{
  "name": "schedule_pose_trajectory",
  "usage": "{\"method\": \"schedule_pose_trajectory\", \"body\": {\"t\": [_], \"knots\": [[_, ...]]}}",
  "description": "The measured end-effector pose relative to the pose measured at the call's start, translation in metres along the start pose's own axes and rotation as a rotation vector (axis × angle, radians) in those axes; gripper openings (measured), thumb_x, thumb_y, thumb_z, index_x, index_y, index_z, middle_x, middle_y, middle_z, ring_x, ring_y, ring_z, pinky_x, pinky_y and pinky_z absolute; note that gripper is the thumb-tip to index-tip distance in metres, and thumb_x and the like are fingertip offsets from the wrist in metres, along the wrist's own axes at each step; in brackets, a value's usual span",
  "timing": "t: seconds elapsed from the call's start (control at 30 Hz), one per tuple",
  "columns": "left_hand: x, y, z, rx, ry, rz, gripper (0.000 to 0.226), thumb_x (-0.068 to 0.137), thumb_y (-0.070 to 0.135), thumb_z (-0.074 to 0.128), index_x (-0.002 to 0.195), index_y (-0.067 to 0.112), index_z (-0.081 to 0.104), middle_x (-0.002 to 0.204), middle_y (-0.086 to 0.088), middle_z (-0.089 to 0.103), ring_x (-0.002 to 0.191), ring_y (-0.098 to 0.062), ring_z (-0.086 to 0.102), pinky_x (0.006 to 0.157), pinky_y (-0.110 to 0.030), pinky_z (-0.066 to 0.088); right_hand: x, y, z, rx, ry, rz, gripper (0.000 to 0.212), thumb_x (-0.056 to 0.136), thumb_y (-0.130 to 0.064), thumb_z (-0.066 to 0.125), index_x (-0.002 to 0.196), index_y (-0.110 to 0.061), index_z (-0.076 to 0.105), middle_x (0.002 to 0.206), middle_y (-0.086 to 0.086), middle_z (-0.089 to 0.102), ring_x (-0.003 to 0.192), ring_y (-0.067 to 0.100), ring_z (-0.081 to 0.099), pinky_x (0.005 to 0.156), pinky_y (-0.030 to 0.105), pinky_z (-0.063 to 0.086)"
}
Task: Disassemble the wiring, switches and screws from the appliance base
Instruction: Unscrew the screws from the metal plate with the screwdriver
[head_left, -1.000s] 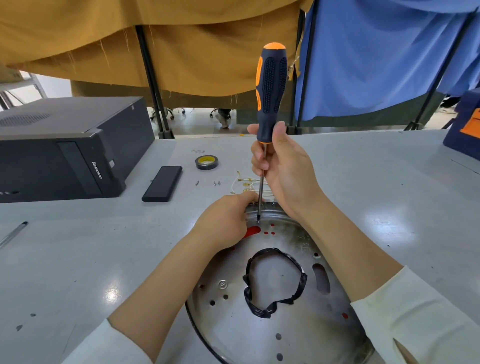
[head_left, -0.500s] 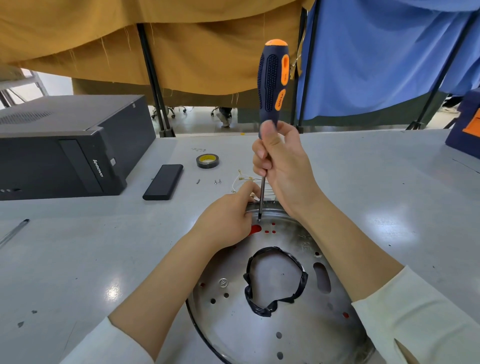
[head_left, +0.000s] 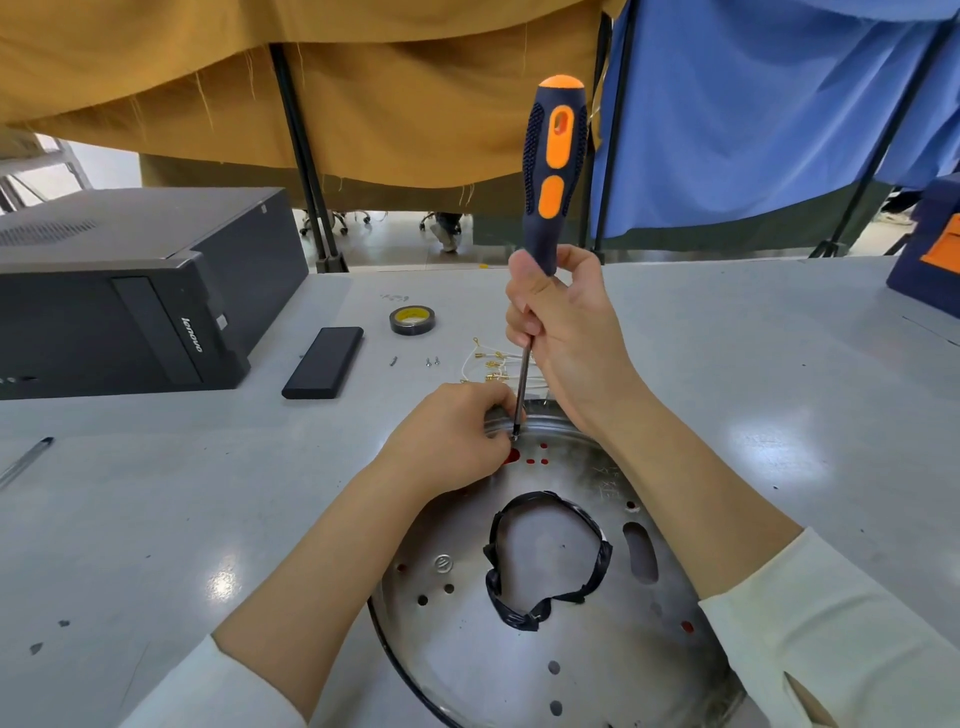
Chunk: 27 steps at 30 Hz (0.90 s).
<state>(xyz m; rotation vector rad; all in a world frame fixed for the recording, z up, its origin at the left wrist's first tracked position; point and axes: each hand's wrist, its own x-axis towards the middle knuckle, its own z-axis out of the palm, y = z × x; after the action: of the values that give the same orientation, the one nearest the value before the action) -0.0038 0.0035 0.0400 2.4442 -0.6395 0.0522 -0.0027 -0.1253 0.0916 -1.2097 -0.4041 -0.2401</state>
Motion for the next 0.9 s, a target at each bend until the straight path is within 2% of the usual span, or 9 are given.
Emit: {"method": "schedule_pose_trajectory", "body": {"t": [0.1, 0.23, 0.33, 0.43, 0.53, 0.67, 0.8, 0.9], "knots": [[-0.0004, 0.0004, -0.0006, -0.004, -0.007, -0.005, 0.027, 0.076, 0.008, 0.052, 0.084, 0.032, 0.061, 0.074, 0.008, 0.062, 0.067, -0.006, 0.055, 0.059, -0.022, 0.044, 0.0002, 0.0, -0.0014, 0.018, -0.02, -0.016, 0.016, 0.096, -0.03, 0.047, 0.104, -0.017, 0.044, 0.066, -0.005, 0.046, 0.054, 0.008, 0.036, 0.055, 0.023, 0.033], [0.0004, 0.0006, -0.0005, 0.019, -0.009, -0.011, 0.029, 0.076, 0.009, 0.051, 0.075, 0.038, 0.055, 0.073, 0.008, 0.06, 0.068, -0.009, 0.052, 0.057, -0.021, 0.04, 0.0003, -0.0003, 0.0004, 0.039, -0.08, 0.005, 0.041, 0.097, -0.039, 0.032, 0.112, -0.008, 0.056, 0.067, -0.005, 0.048, 0.055, 0.009, 0.035, 0.057, 0.027, 0.03], [0.0012, 0.0006, 0.0001, 0.018, -0.007, -0.019, 0.028, 0.075, 0.01, 0.052, 0.073, 0.038, 0.057, 0.074, 0.009, 0.061, 0.068, -0.008, 0.053, 0.057, -0.02, 0.038, 0.0003, -0.0013, 0.0015, 0.04, -0.076, 0.037, 0.039, 0.093, -0.044, 0.04, 0.108, -0.009, 0.048, 0.063, -0.007, 0.044, 0.052, 0.007, 0.032, 0.054, 0.026, 0.028], [0.0015, 0.0006, 0.0006, 0.009, -0.013, -0.029, 0.024, 0.074, 0.013, 0.056, 0.086, 0.032, 0.065, 0.078, 0.008, 0.064, 0.072, -0.01, 0.056, 0.064, -0.025, 0.046, -0.0002, -0.0006, -0.0004, -0.017, -0.005, 0.015, 0.023, 0.093, -0.03, 0.054, 0.106, -0.015, 0.042, 0.063, -0.009, 0.041, 0.053, 0.006, 0.032, 0.054, 0.023, 0.031], [0.0014, 0.0004, 0.0014, 0.013, -0.009, -0.021, 0.021, 0.073, 0.018, 0.061, 0.09, 0.029, 0.067, 0.084, 0.011, 0.065, 0.082, -0.011, 0.058, 0.074, -0.027, 0.049, -0.0002, 0.0005, -0.0035, 0.007, 0.002, -0.009, 0.015, 0.098, -0.026, 0.047, 0.106, -0.014, 0.043, 0.067, -0.005, 0.041, 0.054, 0.006, 0.034, 0.054, 0.023, 0.032], [0.0021, -0.0018, 0.0023, 0.049, 0.015, -0.002, 0.013, 0.078, 0.027, 0.069, 0.091, 0.029, 0.068, 0.081, 0.017, 0.057, 0.086, -0.008, 0.055, 0.077, -0.022, 0.043, 0.0004, 0.0003, -0.0027, 0.018, -0.067, -0.012, 0.033, 0.096, -0.036, 0.036, 0.114, -0.014, 0.053, 0.07, -0.004, 0.045, 0.056, 0.006, 0.035, 0.056, 0.024, 0.032], [0.003, -0.0019, 0.0016, 0.077, 0.019, 0.002, 0.012, 0.081, 0.028, 0.071, 0.092, 0.022, 0.071, 0.09, 0.004, 0.066, 0.089, -0.015, 0.058, 0.081, -0.03, 0.046, -0.0006, 0.0022, -0.0014, 0.004, -0.067, -0.024, 0.036, 0.096, -0.037, 0.033, 0.117, -0.015, 0.054, 0.07, -0.001, 0.038, 0.056, 0.006, 0.031, 0.056, 0.026, 0.029], [0.0033, -0.0007, 0.0028, 0.087, 0.029, 0.004, 0.01, 0.084, 0.026, 0.069, 0.089, 0.019, 0.072, 0.089, 0.001, 0.066, 0.086, -0.017, 0.058, 0.078, -0.031, 0.046, -0.0019, 0.0015, -0.001, 0.037, -0.043, -0.033, 0.037, 0.097, -0.035, 0.032, 0.117, -0.013, 0.054, 0.07, 0.0, 0.035, 0.057, 0.007, 0.029, 0.056, 0.025, 0.027]]}}
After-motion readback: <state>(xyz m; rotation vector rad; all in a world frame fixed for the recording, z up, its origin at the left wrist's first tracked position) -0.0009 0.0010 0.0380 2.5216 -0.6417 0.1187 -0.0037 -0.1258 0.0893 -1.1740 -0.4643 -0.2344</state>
